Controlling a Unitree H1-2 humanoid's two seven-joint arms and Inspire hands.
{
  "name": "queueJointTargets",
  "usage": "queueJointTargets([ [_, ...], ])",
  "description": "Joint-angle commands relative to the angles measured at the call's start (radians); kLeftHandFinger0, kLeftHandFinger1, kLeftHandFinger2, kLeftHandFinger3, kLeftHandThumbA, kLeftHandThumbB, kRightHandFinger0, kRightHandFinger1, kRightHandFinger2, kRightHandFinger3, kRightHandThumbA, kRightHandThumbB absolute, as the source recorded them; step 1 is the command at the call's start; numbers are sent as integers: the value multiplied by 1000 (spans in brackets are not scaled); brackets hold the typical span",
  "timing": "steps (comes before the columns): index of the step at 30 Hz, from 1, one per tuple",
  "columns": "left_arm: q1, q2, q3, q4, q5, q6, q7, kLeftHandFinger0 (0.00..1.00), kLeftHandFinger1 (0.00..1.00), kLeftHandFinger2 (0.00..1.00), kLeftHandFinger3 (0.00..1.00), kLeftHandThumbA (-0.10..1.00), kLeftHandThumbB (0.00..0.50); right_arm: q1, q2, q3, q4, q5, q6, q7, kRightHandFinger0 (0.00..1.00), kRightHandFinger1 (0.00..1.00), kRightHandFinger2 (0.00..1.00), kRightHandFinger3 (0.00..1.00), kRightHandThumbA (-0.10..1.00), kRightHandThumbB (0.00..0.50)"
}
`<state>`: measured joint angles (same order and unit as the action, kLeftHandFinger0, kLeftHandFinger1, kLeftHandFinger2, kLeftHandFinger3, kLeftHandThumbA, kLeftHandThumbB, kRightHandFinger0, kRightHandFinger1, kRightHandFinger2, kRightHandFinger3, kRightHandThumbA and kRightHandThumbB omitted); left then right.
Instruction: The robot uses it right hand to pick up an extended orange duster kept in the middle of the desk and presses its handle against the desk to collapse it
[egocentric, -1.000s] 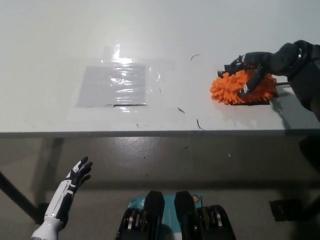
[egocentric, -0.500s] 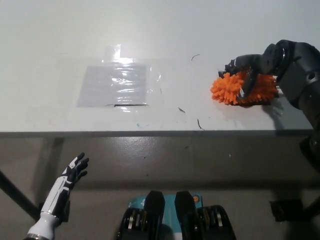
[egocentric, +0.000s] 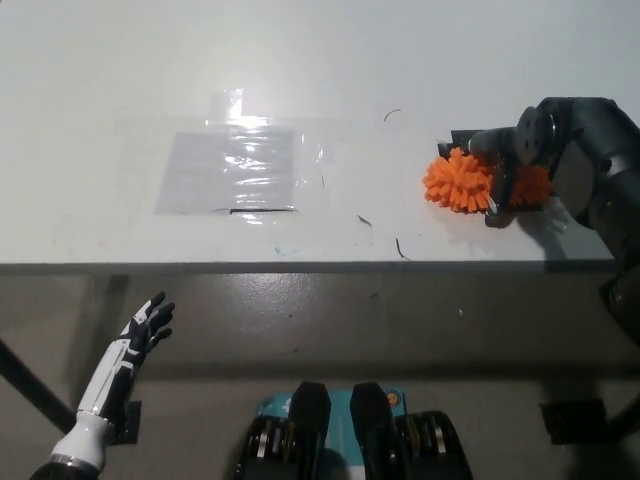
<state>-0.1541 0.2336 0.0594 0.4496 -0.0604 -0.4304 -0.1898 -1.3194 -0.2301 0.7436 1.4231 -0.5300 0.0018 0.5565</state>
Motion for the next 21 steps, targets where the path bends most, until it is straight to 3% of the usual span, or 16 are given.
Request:
queueJointTargets([
  [1,-20,21,9,-24,-7,-40,-9,1000,1000,1000,1000,1000,236,-11,-26,13,20,-49,22,16,1000,1000,1000,1000,856,488],
  [2,-20,21,9,-24,-7,-40,-9,1000,1000,1000,1000,1000,236,-11,-26,13,20,-49,22,17,1000,1000,1000,1000,855,488],
  [3,-20,20,8,-23,-2,-40,-7,1000,1000,1000,1000,1000,236,-6,-24,0,20,-39,27,-8,1000,1000,1000,1000,756,481],
  [4,-20,22,10,-26,-3,-40,-6,1000,1000,1000,1000,1000,238,23,-18,7,2,-62,-14,-231,798,862,877,694,11,294],
  [5,-20,22,10,-26,-3,-40,-6,1000,1000,1000,1000,1000,239,23,-18,7,3,-61,-15,-233,735,791,780,555,-16,284],
  [6,-20,22,10,-26,-3,-40,-6,1000,1000,1000,1000,1000,239,23,-18,8,3,-61,-15,-235,707,747,725,488,-17,277],
  [7,-23,21,11,-25,-7,-40,-7,1000,1000,1000,1000,1000,245,33,-19,6,-3,-66,-31,-323,468,513,589,666,-84,186],
  [8,-26,19,11,-23,-13,-40,-8,1000,1000,1000,1000,1000,247,52,-21,1,-12,-72,-59,-469,321,434,534,710,-99,172],
  [9,-27,21,10,-23,-8,-40,-9,1000,1000,1000,1000,1000,246,54,-23,-5,-13,-68,-74,-491,230,363,482,635,-100,175],
  [11,-27,22,10,-23,-7,-40,-9,1000,1000,1000,1000,1000,246,54,-23,-6,-11,-69,-77,-498,200,353,473,619,-100,171],
  [12,-28,23,10,-23,-6,-40,-9,1000,1000,1000,1000,1000,238,56,-25,-7,-11,-70,-91,-515,178,318,397,470,-100,183],
  [14,-30,24,9,-23,-6,-40,-12,1000,1000,1000,1000,1000,234,57,-30,-9,-11,-71,-115,-546,167,327,422,456,-100,198],
  [15,-33,25,10,-20,-12,-40,-15,1000,1000,1000,1000,1000,235,56,-33,-18,-12,-64,-132,-566,107,273,374,415,-100,184],
  [19,-38,26,8,-20,-3,-40,-11,1000,1000,1000,1000,1000,229,54,-38,-23,-10,-62,-149,-598,39,323,589,470,-100,179],
  [20,-39,26,8,-19,-4,-40,-11,1000,1000,1000,1000,1000,230,53,-39,-24,-8,-62,-151,-607,122,383,661,490,-100,177],
  [21,-43,27,9,-15,-6,-40,-11,1000,1000,1000,1000,1000,239,51,-40,-27,-4,-61,-145,-622,147,405,654,507,-100,165],
])
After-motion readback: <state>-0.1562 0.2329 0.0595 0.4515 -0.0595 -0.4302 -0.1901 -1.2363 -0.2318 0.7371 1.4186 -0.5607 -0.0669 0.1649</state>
